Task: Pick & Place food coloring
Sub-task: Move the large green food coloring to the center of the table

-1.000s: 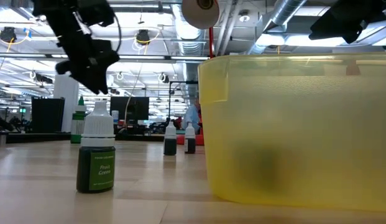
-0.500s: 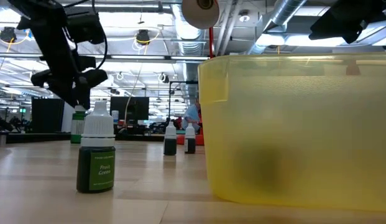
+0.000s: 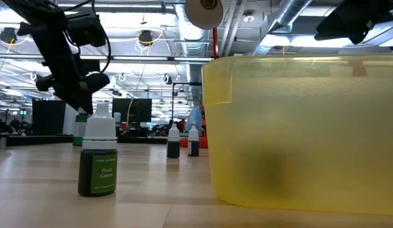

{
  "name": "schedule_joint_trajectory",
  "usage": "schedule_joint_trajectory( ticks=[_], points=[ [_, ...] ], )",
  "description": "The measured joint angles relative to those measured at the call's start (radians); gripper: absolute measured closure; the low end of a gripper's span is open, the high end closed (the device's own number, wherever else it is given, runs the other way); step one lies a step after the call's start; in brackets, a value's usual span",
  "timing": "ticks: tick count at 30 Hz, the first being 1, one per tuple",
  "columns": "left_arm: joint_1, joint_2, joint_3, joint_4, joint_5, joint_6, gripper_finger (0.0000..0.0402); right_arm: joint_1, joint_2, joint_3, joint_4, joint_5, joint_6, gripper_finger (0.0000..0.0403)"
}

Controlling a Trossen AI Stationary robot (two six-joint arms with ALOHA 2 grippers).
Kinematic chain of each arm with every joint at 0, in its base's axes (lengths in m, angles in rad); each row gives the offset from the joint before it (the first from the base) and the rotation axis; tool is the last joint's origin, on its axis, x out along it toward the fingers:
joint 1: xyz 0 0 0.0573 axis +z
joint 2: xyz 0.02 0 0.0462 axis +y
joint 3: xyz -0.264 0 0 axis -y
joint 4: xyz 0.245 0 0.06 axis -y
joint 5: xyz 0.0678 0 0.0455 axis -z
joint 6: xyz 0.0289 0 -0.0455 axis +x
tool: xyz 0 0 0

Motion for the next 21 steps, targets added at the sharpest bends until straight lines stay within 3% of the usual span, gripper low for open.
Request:
schedule_joint_trajectory(
  ticks=[6,12,21],
  points=[
    [-0.038,0.001,0.000,0.112,0.102,0.052,0.0298,0.000,0.000,0.000,0.000,0.000,0.000,0.0274],
    [-0.188,0.061,0.002,0.373,0.116,0.130,0.0298,0.000,0.000,0.000,0.000,0.000,0.000,0.0274],
    [-0.380,0.432,0.227,0.426,0.067,0.133,0.0294,0.000,0.000,0.000,0.000,0.000,0.000,0.0274]
  ],
)
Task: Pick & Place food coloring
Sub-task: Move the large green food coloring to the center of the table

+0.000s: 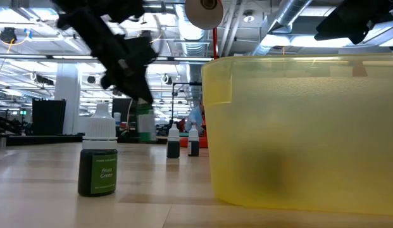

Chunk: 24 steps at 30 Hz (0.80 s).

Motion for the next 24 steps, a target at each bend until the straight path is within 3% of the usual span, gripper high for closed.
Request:
schedule_joint_trajectory(
  ticks=[6,13,24],
  points=[
    [-0.069,0.222,0.212,-0.002,0.004,0.069,0.0292,0.000,0.000,0.000,0.000,0.000,0.000,0.0274],
    [-0.122,0.384,0.400,-0.098,0.017,0.112,0.0291,0.000,0.000,0.000,0.000,0.000,0.000,0.0274],
    [-0.138,0.436,0.448,-0.072,0.078,0.102,0.0290,0.000,0.000,0.000,0.000,0.000,0.000,0.0274]
  ],
)
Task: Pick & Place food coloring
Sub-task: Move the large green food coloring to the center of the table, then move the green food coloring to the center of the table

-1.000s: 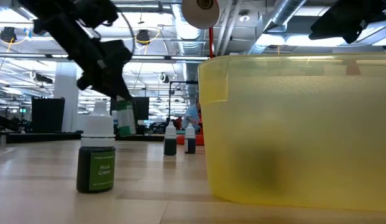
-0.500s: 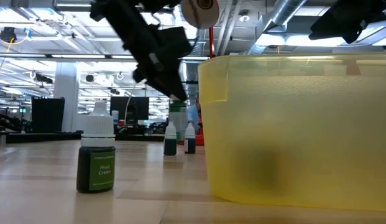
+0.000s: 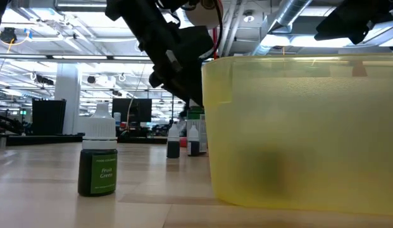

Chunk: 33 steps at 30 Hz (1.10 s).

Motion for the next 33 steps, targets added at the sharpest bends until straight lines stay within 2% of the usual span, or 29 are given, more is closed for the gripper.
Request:
schedule_joint_trajectory(
  ticks=[5,9,12,16,19,23,26,33],
  points=[
    [0.005,0.000,0.000,-0.003,0.004,-0.079,0.0277,0.000,0.000,0.000,0.000,0.000,0.000,0.0274],
    [0.006,0.000,0.000,0.000,-0.007,-0.081,0.0241,0.000,0.000,0.000,0.000,0.000,0.000,0.0274],
    [0.006,-0.015,0.000,-0.001,-0.055,-0.034,0.0218,0.000,0.000,0.000,0.000,0.000,0.000,0.0274],
    [-0.005,-0.095,0.000,-0.045,-0.090,0.037,0.0209,0.000,0.000,0.000,0.000,0.000,0.000,0.0274],
    [-0.030,-0.175,0.000,-0.143,-0.081,0.023,0.0209,0.000,0.000,0.000,0.000,0.000,0.000,0.0274],
    [-0.090,-0.270,0.000,-0.325,-0.092,-0.065,0.0208,0.000,0.000,0.000,0.000,0.000,0.000,0.0274],
    [-0.162,-0.337,0.000,-0.459,-0.086,-0.184,0.0208,0.000,0.000,0.000,0.000,0.000,0.000,0.0274],
    [-0.446,-0.397,0.000,-0.680,-0.001,-0.588,0.0208,0.000,0.000,0.000,0.000,0.000,0.000,0.0274]
  ],
)
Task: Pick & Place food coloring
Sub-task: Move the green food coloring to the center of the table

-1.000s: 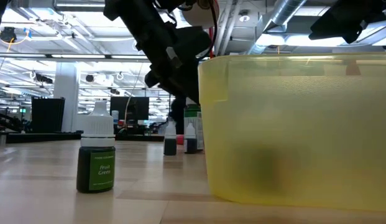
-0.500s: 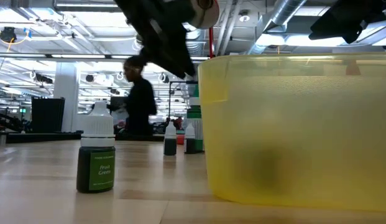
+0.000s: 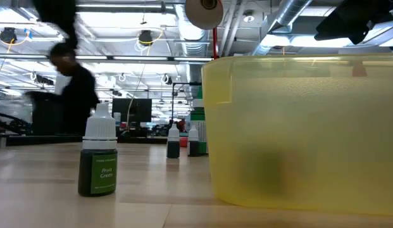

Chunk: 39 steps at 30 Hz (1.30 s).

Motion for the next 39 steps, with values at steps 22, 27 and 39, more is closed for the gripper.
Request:
schedule_joint_trajectory(
  ticks=[22,27,39],
  points=[
    [-0.537,0.271,-0.001,-0.154,0.252,-0.630,0.0208,0.000,0.000,0.000,0.000,0.000,0.000,0.0274],
    [-0.551,0.327,-0.001,-0.143,0.296,-0.600,0.0208,0.000,0.000,0.000,0.000,0.000,0.000,0.0274],
    [-0.551,0.381,-0.010,-0.080,0.314,-0.549,0.0208,0.000,0.000,0.000,0.000,0.000,0.000,0.0274]
  ],
)
